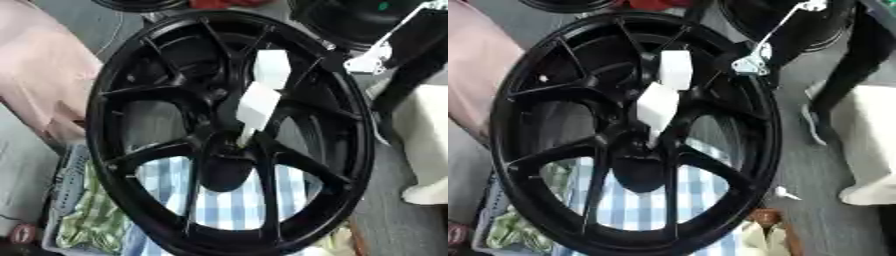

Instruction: Pull the pin out of the wheel hub.

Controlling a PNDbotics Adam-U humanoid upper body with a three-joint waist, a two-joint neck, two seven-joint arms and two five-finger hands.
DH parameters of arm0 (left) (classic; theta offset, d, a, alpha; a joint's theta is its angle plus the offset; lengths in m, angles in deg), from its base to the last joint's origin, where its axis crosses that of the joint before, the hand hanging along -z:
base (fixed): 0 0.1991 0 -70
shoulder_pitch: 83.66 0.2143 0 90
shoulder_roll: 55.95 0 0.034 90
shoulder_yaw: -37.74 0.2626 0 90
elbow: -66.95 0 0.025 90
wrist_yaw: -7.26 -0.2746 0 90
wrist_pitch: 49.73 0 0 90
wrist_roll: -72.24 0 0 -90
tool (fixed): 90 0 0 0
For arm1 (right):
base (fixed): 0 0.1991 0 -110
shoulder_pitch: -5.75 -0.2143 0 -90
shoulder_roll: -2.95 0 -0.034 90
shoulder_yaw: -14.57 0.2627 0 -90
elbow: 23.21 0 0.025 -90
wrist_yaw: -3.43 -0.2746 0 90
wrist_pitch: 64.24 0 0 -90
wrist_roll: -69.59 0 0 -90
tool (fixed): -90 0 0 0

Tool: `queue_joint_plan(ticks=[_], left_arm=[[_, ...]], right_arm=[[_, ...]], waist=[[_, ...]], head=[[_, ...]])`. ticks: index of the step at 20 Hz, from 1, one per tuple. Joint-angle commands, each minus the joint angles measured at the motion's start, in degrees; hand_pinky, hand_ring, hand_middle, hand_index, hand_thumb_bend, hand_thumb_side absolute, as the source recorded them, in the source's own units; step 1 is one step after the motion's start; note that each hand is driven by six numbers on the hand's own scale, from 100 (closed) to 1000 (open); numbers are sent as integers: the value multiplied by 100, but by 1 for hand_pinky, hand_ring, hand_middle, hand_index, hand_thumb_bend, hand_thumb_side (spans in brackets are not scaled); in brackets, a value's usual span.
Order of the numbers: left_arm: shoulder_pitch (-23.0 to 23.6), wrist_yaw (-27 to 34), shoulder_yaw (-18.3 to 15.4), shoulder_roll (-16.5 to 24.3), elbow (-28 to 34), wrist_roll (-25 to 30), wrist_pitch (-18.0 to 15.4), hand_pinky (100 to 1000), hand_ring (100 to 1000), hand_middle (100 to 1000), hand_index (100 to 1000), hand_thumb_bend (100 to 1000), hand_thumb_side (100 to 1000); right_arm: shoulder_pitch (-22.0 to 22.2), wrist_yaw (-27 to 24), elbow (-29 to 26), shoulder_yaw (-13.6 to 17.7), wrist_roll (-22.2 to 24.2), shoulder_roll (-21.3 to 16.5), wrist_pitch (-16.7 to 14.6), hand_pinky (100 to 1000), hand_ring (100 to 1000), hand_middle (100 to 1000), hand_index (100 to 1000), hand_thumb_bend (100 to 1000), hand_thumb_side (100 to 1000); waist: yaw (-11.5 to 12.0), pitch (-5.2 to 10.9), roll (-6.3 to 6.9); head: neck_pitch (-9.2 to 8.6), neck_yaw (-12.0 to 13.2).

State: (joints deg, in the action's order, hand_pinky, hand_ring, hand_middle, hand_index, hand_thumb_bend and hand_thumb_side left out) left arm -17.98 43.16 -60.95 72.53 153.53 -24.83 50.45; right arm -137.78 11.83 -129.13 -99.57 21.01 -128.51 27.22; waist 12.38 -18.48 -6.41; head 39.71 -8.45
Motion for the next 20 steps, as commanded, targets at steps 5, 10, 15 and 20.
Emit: queue_joint_plan(ticks=[5,10,15,20], left_arm=[[-105,-32,-27,211,45,40,14,753,731,591,708,223,693],[-115,-31,-27,200,40,49,11,754,731,591,708,224,693],[-134,-25,-23,190,37,54,10,754,730,591,708,225,693],[-141,-20,-29,196,34,55,3,754,730,591,708,225,691]], right_arm=[[-294,90,212,-186,-183,37,254,850,884,754,869,179,439],[-351,23,280,-329,-204,118,337,850,883,747,869,148,488],[-393,-115,313,-359,-151,162,338,854,890,755,874,106,558],[-396,-224,319,-356,-78,175,274,859,894,759,879,100,603]], waist=[[4,159,5],[14,137,-28],[23,132,-54],[31,144,-59]], head=[[67,14],[129,30],[177,47],[199,56]])
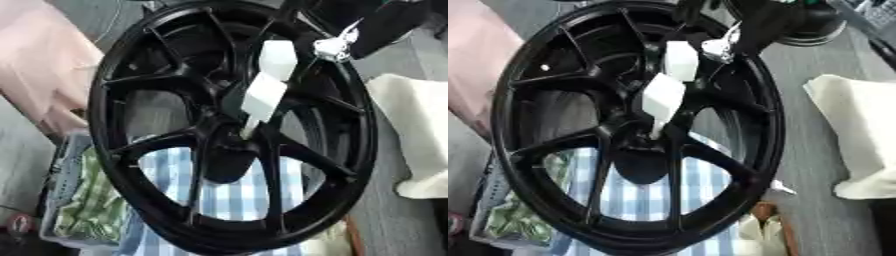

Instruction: Pull the pin out of the wheel hub.

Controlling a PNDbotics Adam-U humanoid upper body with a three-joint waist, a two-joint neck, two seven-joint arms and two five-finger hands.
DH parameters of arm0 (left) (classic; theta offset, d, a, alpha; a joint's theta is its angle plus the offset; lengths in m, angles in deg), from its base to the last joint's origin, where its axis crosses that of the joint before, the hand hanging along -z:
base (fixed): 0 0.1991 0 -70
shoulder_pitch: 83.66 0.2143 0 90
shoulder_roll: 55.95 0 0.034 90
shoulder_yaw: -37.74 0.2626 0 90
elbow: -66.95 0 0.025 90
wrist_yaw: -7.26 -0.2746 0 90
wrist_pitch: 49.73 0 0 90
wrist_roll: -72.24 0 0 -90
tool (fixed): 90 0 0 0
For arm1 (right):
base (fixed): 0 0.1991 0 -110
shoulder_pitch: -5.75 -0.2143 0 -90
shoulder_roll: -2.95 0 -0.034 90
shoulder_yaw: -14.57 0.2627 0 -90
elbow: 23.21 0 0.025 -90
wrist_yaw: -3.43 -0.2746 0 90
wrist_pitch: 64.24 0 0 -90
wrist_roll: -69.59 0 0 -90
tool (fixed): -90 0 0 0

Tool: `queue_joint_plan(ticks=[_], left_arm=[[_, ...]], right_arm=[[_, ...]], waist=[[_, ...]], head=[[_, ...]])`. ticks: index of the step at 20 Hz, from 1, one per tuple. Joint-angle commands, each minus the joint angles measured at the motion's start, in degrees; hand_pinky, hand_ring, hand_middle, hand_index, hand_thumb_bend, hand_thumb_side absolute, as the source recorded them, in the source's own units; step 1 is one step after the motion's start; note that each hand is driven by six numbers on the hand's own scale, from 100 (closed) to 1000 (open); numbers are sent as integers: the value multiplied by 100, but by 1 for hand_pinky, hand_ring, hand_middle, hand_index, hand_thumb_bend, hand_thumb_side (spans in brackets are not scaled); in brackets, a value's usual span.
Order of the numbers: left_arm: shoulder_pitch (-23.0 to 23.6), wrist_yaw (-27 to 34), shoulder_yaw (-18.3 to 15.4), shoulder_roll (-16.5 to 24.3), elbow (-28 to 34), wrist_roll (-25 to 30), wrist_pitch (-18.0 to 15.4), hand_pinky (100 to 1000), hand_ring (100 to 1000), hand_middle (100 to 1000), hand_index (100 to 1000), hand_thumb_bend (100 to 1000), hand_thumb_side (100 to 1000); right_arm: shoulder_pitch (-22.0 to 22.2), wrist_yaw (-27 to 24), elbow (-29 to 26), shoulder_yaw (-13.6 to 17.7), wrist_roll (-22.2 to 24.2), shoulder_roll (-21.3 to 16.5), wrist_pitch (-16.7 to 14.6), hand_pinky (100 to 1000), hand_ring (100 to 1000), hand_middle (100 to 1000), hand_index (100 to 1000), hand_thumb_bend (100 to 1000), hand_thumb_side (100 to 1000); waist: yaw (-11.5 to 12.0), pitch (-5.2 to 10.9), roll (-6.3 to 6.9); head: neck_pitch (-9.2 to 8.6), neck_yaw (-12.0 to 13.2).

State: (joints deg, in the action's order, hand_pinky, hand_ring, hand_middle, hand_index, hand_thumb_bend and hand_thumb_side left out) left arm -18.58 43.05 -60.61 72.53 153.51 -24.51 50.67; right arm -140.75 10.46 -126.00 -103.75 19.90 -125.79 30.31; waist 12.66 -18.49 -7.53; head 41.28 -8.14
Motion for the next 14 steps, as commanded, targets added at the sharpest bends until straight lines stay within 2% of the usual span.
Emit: queue_joint_plan(ticks=[1,7,10,14], left_arm=[[-81,-10,-62,196,35,25,-18,754,730,591,708,225,691],[-90,-13,-56,187,33,37,-12,754,730,592,708,226,691],[-97,-11,-55,180,33,47,-14,755,730,594,708,227,691],[-102,-13,-51,173,28,64,-15,756,731,594,708,227,692]], right_arm=[[-86,-119,-12,67,41,-106,-50,860,895,760,880,100,607],[-15,-182,-104,111,39,-155,-56,859,892,759,879,100,611],[139,-314,-313,168,-45,-249,-73,858,890,758,879,100,632],[237,-449,-545,209,-83,-337,17,857,889,758,880,100,646]], waist=[[0,147,53],[-3,149,51],[6,153,53],[-2,154,42]], head=[[37,32],[26,51],[3,153],[19,151]])
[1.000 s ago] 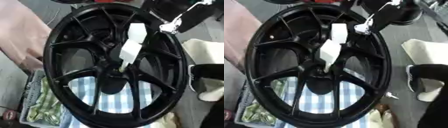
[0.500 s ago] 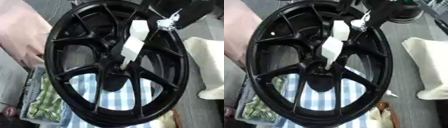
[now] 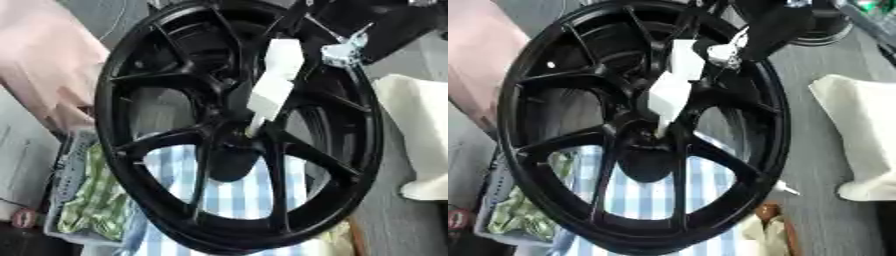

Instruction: Pull the pin out of the wheel hub.

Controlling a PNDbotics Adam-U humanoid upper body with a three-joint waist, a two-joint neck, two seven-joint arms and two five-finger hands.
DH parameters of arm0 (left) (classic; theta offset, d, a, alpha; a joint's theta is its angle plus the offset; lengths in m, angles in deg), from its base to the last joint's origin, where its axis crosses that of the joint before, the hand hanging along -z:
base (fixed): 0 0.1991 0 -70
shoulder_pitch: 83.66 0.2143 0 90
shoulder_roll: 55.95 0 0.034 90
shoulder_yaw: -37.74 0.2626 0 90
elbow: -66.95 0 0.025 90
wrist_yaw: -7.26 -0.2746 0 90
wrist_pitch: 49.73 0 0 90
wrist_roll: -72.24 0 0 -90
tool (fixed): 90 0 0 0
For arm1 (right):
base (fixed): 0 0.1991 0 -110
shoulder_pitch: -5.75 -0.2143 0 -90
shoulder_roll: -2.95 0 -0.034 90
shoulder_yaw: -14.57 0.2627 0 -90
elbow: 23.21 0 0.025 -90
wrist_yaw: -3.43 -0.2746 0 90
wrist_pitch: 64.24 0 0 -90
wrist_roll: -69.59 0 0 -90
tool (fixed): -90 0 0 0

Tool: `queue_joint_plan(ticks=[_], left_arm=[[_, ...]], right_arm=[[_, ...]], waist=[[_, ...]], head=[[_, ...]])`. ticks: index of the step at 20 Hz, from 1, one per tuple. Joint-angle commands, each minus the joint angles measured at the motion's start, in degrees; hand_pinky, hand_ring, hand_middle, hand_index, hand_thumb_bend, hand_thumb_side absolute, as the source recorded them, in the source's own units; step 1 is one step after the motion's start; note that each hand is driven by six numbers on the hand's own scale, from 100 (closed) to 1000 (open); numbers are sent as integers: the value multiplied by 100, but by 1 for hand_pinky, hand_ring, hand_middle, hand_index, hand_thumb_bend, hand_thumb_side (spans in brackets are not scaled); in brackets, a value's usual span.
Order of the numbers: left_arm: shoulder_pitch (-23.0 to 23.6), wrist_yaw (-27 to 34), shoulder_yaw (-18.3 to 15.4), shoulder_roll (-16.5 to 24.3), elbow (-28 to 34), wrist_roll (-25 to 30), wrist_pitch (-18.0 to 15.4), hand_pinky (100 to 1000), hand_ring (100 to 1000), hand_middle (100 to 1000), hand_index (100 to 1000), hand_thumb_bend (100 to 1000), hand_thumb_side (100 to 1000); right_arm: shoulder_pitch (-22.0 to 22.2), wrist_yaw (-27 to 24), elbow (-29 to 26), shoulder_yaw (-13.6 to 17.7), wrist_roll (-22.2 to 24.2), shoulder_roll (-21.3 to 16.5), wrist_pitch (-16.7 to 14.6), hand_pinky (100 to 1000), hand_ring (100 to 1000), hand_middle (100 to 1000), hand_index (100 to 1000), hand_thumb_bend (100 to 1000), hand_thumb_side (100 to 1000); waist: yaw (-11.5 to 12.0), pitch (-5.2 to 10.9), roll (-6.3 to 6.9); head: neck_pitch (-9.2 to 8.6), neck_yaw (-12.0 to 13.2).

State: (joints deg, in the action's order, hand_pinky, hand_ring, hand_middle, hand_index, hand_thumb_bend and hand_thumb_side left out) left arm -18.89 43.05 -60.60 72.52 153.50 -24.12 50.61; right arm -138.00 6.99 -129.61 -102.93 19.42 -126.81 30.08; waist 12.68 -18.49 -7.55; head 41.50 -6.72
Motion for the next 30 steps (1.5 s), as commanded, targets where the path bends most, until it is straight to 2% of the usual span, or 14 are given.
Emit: queue_joint_plan(ticks=[1,7,11,18,30], left_arm=[[-70,-13,-51,171,27,27,-9,756,731,594,708,227,692],[-75,-18,-46,153,19,33,-5,756,731,595,708,229,693],[-78,-20,-43,138,20,30,-4,757,731,595,708,231,695],[-72,-23,-44,116,17,25,-4,758,731,595,708,231,697],[-109,-48,-27,82,15,25,5,759,732,596,708,234,698]], right_arm=[[-21,-128,-228,131,-37,-251,60,857,890,759,880,100,652],[41,-180,-433,116,-60,-306,157,858,894,763,884,100,665],[60,73,-487,101,-129,-334,226,866,910,779,890,100,622],[205,551,-632,165,-398,-400,334,900,963,839,908,100,621],[350,819,-671,179,-531,-447,588,909,976,857,911,100,635]], waist=[[-7,152,42],[-4,129,18],[6,99,3],[12,32,-20],[47,-113,-60]], head=[[0,8],[0,0],[-3,-2],[-25,10],[-87,-7]])
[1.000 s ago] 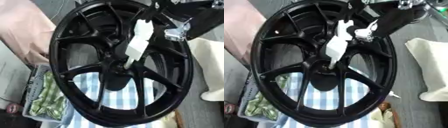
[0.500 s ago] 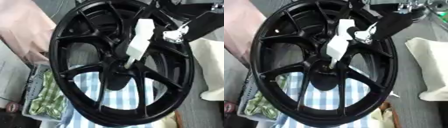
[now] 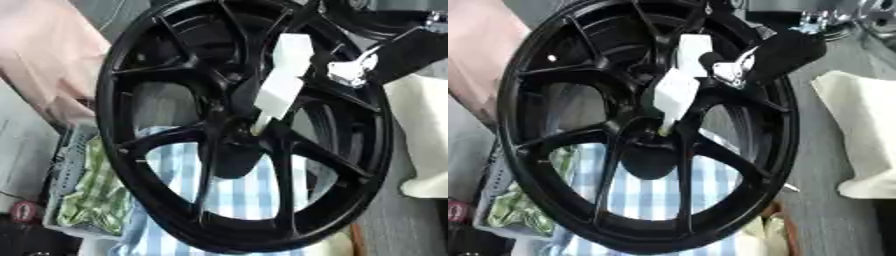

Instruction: Pull the pin out of the wheel hub.

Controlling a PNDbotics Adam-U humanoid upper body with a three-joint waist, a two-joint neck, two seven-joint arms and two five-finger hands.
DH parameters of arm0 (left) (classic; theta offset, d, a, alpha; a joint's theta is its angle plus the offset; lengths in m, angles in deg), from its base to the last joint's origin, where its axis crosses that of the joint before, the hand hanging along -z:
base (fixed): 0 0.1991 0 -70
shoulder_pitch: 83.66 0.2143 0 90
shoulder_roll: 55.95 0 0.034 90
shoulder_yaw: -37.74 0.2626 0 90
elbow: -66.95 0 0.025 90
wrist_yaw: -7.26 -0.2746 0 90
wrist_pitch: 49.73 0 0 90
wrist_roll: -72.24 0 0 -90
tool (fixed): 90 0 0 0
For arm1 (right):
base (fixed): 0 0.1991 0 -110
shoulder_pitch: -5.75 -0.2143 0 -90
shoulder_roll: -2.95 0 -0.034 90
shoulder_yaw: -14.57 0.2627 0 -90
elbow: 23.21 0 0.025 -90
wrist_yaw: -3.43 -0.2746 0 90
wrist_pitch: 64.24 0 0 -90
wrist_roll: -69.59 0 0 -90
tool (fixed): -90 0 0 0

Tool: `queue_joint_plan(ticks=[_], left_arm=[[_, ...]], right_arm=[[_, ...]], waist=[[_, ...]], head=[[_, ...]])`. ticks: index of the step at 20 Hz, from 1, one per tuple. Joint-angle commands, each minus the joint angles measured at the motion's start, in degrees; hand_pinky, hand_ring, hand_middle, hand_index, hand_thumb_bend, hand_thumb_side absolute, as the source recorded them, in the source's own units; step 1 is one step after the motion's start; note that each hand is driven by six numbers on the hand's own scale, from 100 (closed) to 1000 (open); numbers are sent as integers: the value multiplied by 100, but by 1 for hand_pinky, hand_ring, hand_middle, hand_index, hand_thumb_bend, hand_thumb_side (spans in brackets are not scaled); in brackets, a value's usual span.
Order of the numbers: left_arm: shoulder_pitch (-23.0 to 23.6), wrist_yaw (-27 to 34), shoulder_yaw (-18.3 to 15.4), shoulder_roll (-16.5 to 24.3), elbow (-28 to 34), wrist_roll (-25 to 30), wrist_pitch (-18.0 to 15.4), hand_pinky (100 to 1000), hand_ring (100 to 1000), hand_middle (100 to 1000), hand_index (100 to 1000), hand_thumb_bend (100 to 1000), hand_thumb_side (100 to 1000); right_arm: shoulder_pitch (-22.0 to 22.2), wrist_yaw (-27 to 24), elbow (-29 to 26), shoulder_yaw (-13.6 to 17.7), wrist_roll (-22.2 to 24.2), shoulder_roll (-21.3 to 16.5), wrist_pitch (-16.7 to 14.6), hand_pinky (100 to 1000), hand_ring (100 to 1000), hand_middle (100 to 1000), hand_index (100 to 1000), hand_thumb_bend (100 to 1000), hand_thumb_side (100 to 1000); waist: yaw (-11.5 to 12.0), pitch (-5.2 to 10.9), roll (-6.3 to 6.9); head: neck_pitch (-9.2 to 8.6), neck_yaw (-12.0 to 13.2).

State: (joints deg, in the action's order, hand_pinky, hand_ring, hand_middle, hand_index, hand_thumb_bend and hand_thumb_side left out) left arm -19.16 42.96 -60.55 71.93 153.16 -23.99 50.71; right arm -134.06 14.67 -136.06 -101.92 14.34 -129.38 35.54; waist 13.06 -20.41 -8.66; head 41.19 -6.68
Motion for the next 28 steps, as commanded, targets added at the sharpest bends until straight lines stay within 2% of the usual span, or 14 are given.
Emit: queue_joint_plan(ticks=[1,9,15,28], left_arm=[[-84,-41,-34,140,48,10,-5,759,731,596,708,234,698],[-92,-63,-27,119,51,6,5,760,732,596,708,236,698],[-113,-78,-20,107,59,14,7,760,734,597,707,236,698],[-138,-94,-19,93,59,21,8,761,736,597,707,236,700]], right_arm=[[-43,56,-12,74,-26,-189,45,909,976,858,912,100,635],[-47,153,112,92,-146,-165,17,914,981,860,921,100,647],[-33,102,196,78,-152,-150,3,912,976,855,922,100,689],[-75,-2,370,4,-41,-91,-16,907,966,841,920,100,727]], waist=[[16,64,47],[49,-50,17],[76,-106,6],[140,-168,-37]], head=[[-62,-11],[-127,-18],[-149,-24],[-181,-36]])
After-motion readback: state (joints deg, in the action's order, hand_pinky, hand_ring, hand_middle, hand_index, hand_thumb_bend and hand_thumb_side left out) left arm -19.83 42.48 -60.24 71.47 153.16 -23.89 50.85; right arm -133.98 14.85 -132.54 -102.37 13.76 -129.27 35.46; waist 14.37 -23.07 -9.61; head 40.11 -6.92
